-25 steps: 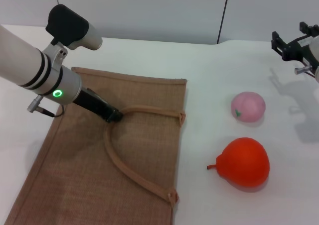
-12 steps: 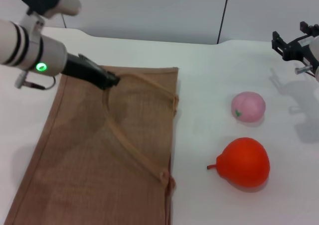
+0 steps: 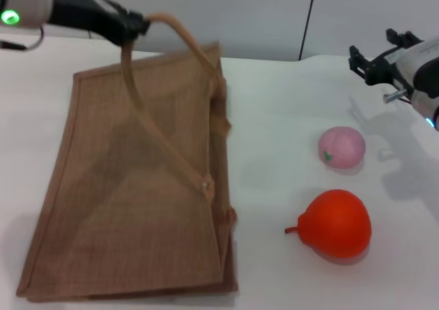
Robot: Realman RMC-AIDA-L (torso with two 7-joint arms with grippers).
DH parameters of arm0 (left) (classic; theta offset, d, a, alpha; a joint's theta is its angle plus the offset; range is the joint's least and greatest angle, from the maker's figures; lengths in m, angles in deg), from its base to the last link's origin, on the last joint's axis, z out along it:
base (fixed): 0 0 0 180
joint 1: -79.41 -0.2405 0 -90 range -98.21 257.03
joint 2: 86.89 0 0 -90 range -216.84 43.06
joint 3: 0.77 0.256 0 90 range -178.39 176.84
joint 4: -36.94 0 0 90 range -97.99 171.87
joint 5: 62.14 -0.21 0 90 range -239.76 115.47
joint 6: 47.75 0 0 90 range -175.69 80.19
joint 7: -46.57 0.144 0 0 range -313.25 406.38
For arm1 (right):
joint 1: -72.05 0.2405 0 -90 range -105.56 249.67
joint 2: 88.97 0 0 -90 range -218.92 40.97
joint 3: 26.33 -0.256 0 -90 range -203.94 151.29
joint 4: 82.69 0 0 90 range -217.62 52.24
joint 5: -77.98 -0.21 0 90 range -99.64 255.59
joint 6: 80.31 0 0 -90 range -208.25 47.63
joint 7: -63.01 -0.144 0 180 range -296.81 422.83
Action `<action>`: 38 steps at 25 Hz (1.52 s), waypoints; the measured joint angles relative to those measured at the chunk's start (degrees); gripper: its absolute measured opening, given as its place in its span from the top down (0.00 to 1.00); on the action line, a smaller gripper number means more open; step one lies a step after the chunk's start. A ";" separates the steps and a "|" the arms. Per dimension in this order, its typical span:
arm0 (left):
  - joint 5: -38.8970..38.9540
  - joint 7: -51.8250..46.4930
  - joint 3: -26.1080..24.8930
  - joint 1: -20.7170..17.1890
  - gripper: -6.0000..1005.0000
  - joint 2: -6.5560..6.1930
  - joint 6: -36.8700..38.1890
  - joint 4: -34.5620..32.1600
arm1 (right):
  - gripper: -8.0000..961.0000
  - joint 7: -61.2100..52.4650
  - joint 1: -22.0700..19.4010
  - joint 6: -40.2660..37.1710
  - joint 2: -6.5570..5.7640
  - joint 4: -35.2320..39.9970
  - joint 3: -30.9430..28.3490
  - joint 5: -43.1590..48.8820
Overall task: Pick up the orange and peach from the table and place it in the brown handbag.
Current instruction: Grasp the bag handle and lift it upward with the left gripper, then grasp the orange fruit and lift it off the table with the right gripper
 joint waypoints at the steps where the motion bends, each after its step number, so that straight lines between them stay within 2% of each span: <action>1: 0.59 -0.01 -0.84 0.00 0.88 0.00 -1.04 -1.60 | 0.23 2.70 -1.88 2.10 -0.01 3.86 -0.62 0.00; 4: 2.42 0.00 -2.57 0.00 0.88 -0.01 -3.01 -5.09 | 0.23 10.59 -8.48 9.09 -0.02 17.24 -4.13 -0.03; 7: 4.76 0.34 -3.55 0.01 0.88 -0.07 -4.30 -6.89 | 0.23 15.74 -12.75 17.74 0.04 28.71 -7.08 -0.02; 15: 6.67 -0.20 -4.18 0.07 0.88 -0.04 -9.04 -13.71 | 0.23 16.86 -15.81 45.73 -0.08 48.41 -10.30 -0.48; 19: 6.93 -0.55 -4.20 0.11 0.88 -0.02 -9.98 -14.74 | 0.23 17.46 -17.83 58.83 -0.07 60.33 -9.94 -0.24; 23: 7.46 -0.56 -4.20 -0.15 0.88 -0.01 -10.15 -14.83 | 0.23 18.09 -17.67 74.07 -0.05 69.78 -10.44 -0.42; 27: 7.56 -0.57 -4.21 -0.19 0.88 0.00 -10.18 -14.94 | 0.23 18.07 -16.93 87.56 -0.04 75.87 -10.82 -0.62; 32: 7.60 -0.57 -4.21 -0.74 0.88 0.00 -10.32 -15.75 | 0.23 17.67 -15.12 101.37 -0.01 77.20 -11.40 -1.20; 38: 7.62 -0.97 -4.29 -2.45 0.88 0.00 -10.78 -17.75 | 0.22 17.55 -13.91 108.41 -0.06 77.79 -11.70 -6.51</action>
